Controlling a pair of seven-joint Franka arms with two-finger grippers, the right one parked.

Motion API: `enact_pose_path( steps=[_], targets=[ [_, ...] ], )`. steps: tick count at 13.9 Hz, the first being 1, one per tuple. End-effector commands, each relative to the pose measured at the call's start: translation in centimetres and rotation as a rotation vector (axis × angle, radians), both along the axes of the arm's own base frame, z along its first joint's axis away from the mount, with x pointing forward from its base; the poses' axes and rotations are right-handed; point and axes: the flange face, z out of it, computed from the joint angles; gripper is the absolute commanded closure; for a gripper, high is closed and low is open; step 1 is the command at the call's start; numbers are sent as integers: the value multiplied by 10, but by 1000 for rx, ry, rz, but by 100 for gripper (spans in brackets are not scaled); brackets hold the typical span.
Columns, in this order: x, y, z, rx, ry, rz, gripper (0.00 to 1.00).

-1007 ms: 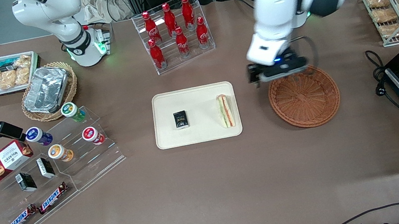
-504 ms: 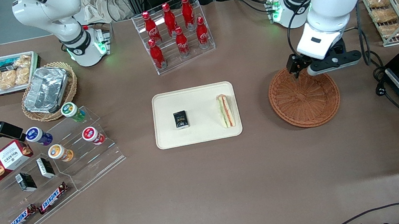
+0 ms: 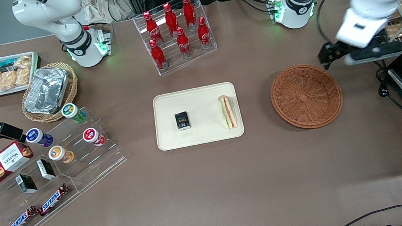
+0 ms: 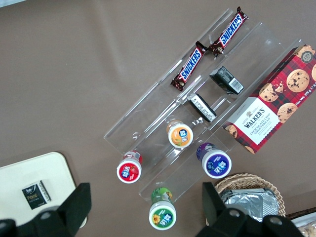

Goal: Place sandwich from basket to tray

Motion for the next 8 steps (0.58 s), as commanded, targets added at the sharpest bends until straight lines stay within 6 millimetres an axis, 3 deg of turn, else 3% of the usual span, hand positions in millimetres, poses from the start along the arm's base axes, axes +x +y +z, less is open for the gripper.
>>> enact_pose_path(
  steps=[1, 5, 8],
  targets=[
    [-17, 29, 16, -61, 8, -81, 0],
    [-16, 36, 26, -70, -10, -79, 0],
    [-32, 38, 39, -36, 1, -102, 0]
  ],
)
